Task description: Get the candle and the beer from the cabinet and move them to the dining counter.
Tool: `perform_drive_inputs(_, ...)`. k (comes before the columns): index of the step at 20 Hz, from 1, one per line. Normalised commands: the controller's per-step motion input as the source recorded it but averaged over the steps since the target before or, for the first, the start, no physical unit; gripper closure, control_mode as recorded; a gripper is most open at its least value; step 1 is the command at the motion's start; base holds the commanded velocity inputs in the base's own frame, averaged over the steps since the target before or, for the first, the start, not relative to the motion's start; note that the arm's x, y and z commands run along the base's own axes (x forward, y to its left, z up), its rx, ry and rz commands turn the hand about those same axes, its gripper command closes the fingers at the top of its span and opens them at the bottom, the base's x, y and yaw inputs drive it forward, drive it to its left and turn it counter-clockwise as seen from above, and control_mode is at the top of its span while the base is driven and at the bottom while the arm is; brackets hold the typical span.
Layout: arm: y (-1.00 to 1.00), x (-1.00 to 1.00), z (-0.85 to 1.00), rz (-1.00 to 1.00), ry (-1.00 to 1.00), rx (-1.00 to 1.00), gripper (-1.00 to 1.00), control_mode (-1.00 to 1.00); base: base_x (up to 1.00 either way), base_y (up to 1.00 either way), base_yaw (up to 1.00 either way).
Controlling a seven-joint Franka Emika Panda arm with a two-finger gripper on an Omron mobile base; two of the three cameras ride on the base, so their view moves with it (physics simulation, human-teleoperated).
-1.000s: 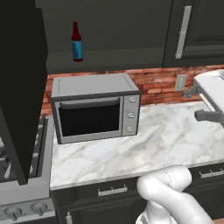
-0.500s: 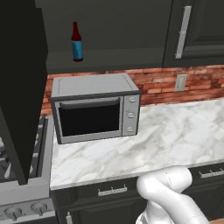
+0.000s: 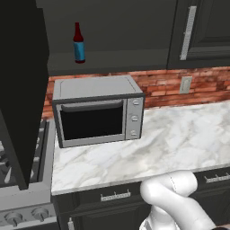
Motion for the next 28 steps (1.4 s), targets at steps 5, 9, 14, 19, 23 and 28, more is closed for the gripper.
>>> perform_drive_inputs(5,-0.26,0.4,0.0,-0.27,-0.04,0.0,-1.0,-1.0,0.0,0.0,0.0)
perform_drive_inputs(9,-0.03,0.46,0.0,-0.37,-0.06,-0.02,-1.0,-1.0,0.0,0.0,0.0)
perform_drive_inputs(14,0.0,0.59,0.0,-0.28,-0.06,0.0,-1.0,-1.0,0.0,0.0,0.0)
perform_drive_inputs(19,0.0,0.58,-0.04,0.01,-0.15,0.0,-1.0,-1.0,0.0,0.0,0.0)
perform_drive_inputs(23,0.0,0.52,-0.14,0.0,-0.16,-0.03,-1.0,-1.0,0.0,0.0,0.0)
perform_drive_inputs(28,0.0,0.49,-0.08,-0.05,-0.11,-0.02,-1.0,-1.0,0.0,0.0,0.0)
